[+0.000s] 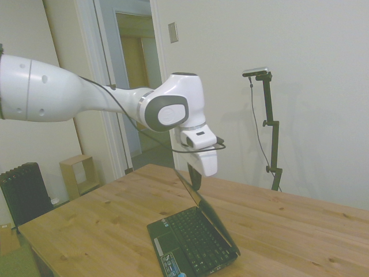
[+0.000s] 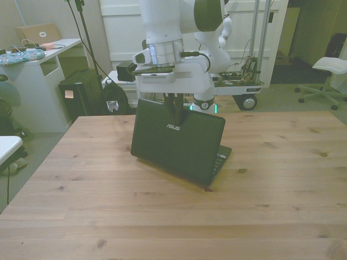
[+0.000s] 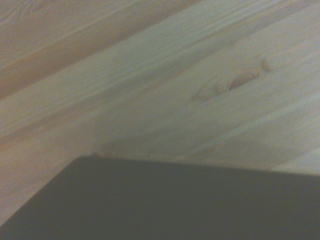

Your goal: Close the laptop

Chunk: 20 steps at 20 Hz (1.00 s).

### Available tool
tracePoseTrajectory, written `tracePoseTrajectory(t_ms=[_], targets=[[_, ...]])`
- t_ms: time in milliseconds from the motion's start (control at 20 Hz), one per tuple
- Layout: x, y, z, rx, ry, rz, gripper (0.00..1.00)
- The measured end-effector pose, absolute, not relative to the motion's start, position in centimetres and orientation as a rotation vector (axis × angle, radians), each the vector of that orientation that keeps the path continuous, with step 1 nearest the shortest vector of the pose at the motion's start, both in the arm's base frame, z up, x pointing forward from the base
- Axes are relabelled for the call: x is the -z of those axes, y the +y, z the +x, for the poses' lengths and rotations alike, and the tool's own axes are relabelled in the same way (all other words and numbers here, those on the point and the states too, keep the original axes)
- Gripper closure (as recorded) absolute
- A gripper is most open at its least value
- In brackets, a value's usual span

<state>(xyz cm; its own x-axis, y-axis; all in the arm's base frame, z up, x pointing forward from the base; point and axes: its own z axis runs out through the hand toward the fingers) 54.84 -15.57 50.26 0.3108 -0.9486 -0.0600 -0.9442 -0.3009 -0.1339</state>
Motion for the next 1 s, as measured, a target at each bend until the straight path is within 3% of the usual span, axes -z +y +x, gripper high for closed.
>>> tracePoseTrajectory(t_ms=[250,450,550,700,900,950,1000], targets=[[-45.2,-12.3,51.2,-0.032,1.774,-2.433,1.00],[-38.9,-13.1,49.9,-0.114,1.833,-2.426,1.00],[-37.6,-13.0,50.0,-0.128,1.838,-2.431,1.00],[-40.9,-11.5,50.1,-0.055,1.780,-2.444,1.00],[-50.8,-6.7,47.3,0.078,1.670,-2.459,1.00],[-53.1,-5.2,46.1,0.110,1.642,-2.467,0.00],[-55.1,-3.7,44.9,0.141,1.605,-2.480,0.00]])
